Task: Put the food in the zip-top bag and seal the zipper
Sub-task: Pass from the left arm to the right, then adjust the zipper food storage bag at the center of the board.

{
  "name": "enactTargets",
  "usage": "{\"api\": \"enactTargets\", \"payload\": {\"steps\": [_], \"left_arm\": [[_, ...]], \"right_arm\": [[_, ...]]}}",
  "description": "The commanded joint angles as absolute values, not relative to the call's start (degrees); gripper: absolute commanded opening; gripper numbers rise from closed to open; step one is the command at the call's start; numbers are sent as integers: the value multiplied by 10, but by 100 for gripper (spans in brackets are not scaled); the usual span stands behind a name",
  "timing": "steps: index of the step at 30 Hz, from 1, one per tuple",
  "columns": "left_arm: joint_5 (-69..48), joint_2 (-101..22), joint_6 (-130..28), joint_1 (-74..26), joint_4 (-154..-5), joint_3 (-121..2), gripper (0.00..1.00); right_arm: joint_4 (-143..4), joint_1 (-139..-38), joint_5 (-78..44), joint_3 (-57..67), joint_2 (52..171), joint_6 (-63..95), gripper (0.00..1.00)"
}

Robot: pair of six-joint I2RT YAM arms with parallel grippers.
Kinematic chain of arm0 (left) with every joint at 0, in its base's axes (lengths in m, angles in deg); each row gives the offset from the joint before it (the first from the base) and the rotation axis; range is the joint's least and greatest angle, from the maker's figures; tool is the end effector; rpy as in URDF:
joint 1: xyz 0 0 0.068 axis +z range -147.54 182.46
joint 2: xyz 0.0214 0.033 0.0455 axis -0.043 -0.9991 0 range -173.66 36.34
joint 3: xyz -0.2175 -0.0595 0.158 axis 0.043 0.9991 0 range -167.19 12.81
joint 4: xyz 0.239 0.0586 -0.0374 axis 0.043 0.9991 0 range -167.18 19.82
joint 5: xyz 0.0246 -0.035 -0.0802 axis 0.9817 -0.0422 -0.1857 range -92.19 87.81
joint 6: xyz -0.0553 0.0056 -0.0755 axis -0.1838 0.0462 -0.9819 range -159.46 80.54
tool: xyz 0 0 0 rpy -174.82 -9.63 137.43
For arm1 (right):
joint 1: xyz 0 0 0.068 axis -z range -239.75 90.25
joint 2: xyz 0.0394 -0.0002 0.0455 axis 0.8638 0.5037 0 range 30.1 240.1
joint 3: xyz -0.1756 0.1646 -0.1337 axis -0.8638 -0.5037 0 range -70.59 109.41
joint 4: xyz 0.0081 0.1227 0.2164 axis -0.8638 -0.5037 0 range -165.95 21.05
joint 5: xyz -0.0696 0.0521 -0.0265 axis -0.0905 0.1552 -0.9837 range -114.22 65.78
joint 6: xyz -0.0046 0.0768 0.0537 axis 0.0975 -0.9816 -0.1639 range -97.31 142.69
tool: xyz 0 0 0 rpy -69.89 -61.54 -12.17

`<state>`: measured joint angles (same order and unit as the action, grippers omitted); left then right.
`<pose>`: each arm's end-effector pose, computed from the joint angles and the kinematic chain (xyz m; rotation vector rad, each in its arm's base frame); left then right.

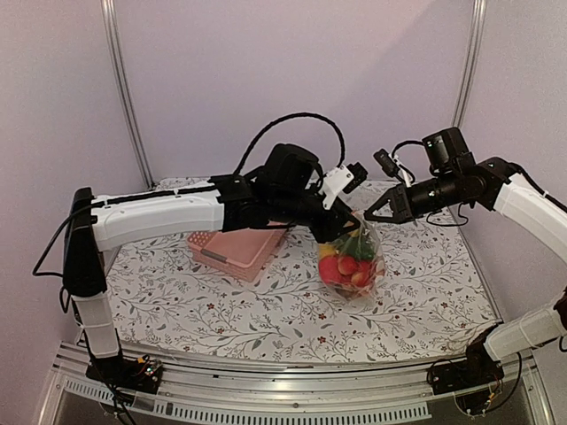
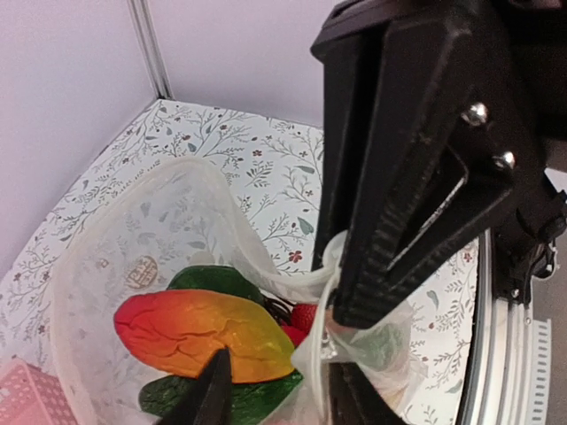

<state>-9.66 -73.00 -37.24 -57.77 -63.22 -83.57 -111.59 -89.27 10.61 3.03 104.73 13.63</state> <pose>0.2328 -0.4292 0.3002 1.1730 1.7707 -0.7528 0.2248 0.1829 0.3274 -0.7346 2.2773 1.0376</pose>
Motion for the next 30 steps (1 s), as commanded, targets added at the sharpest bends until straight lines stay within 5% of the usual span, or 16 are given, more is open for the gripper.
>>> {"api": "enactTargets", "payload": {"steps": [1,5,9,15,30], "left_arm": [[-76,-704,-373,-563,-609,-868,55],[-105,-681,-373,-548,-572,-889,72],[-84,-693,-447,-505,-574,-914,74],[-43,-782,-582,-456,-512,-1013,69],[-180,-863,-673,-454,-356,-1096,55]], "right_arm": [[-1125,-895,88,28,1030,146,0],[-1134,-895,81,27,1026,155,0],[-1146,-895,71,27,1017,164,0],[-1151,-896,78,6,1004,174,0],[-1173,-914,80,-14,990,203,1]]}}
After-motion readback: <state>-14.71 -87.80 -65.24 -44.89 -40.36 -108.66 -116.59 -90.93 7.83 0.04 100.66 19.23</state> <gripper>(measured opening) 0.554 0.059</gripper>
